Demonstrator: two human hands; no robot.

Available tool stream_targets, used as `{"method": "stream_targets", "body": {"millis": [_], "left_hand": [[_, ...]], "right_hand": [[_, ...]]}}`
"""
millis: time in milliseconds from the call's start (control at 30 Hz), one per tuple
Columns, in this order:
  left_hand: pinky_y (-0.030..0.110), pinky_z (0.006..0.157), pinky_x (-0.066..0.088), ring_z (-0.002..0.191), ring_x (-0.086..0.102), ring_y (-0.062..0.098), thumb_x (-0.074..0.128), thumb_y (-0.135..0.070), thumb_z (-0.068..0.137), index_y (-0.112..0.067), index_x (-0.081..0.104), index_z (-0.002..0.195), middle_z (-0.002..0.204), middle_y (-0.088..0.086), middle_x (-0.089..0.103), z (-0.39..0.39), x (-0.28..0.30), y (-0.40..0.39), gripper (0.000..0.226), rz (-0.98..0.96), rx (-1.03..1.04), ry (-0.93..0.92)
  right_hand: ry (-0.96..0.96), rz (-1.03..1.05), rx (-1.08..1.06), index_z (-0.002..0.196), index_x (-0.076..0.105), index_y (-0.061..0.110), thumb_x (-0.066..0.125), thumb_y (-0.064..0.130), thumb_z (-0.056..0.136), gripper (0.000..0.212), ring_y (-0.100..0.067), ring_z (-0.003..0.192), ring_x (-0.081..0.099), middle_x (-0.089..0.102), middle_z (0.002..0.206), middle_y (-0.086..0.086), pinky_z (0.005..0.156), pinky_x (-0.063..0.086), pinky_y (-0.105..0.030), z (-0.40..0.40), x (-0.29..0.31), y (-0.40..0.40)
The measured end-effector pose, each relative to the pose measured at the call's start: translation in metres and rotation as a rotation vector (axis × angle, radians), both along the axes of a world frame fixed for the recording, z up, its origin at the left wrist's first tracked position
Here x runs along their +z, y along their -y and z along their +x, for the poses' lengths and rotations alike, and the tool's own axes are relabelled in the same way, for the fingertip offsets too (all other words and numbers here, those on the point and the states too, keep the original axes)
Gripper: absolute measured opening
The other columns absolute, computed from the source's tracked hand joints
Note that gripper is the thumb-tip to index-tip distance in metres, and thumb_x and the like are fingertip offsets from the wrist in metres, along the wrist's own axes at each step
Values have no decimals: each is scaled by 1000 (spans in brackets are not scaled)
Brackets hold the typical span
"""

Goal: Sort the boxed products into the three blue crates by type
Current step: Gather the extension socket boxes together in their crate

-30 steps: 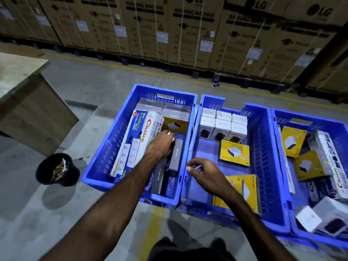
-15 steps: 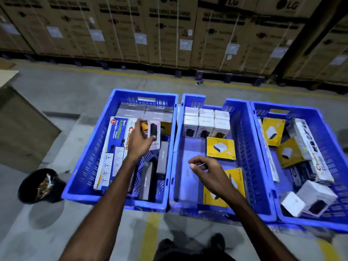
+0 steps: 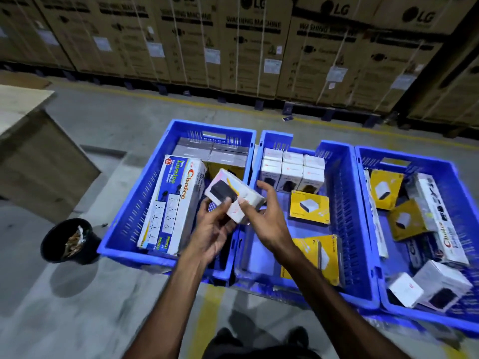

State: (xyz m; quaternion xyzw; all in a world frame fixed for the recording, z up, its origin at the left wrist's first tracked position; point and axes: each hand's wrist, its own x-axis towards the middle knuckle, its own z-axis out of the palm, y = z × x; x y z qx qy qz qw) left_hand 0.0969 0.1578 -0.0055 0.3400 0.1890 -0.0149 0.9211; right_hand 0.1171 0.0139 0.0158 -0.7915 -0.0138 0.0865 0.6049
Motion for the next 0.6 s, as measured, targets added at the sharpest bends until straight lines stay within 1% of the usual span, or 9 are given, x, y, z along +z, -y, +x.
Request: {"method": "stream_targets", "body": {"millis": [100,200,233,300,367,433,500,533,600], "left_hand": [[39,76,61,90,72,27,73,-8,89,-19,45,143,120,18,71,-4,-8,2,62,255,6,-26],[46,90,57,102,71,29,78,-9,90,-24,47,141,115,14,72,-8,-23,-15,61,558,55,-62],[44,89,56,100,71,27,77,-8,91,-24,51,136,109,11,73,-11,-25,-23,54,614,71,-73],[34,79,55,93,69,25,75,-6,92,-20,59,128,99,9,73,-18,-31,-39,42,689,90,-86],[22,68,54,88,69,23,74,-4,94,-16,64,121,94,8,73,-25,-37,-54,31,759,85,-87],[22,68,54,83,71,18,73,-3,94,-18,67,114,91,4,75,-32,-43,-68,25,822,59,-67],[30,75,56,82,72,12,74,-5,94,-20,70,110,94,5,76,-36,-45,-80,22,916,30,-37],[30,76,56,82,72,9,75,-5,94,-22,71,107,94,4,76,-36,-45,-86,22,978,22,-13],[20,72,55,79,70,3,75,-5,93,-28,72,101,89,-5,77,-38,-42,-96,25,1121,14,15]], "right_hand": [[-11,66,-150,132,50,34,71,43,95,43,-18,89,69,65,119,1,70,57,-34,8,0,17],[-30,117,-362,129,52,28,71,43,96,41,-24,91,71,69,117,-5,69,60,-43,18,-10,45],[-48,114,-422,129,51,26,71,43,96,42,-24,86,70,70,115,-7,69,61,-45,21,-17,54],[-154,155,-428,134,48,20,67,37,100,43,-20,79,68,70,113,-10,64,59,-42,25,-31,67],[-326,189,-312,146,45,16,62,29,104,47,-24,93,70,68,120,-16,72,58,-41,28,-47,77],[-389,71,-189,150,46,11,62,18,104,49,-28,109,64,63,131,-24,79,53,-41,31,-64,81],[-369,-122,-153,146,54,7,61,10,103,45,-34,117,64,63,138,-18,83,50,-41,33,-81,81],[-354,-185,-166,142,59,7,60,7,102,40,-36,110,66,66,132,-16,81,49,-39,32,-83,78],[-270,-250,-239,126,69,10,59,9,100,28,-30,97,68,72,117,-12,77,49,-37,29,-79,67]]}}
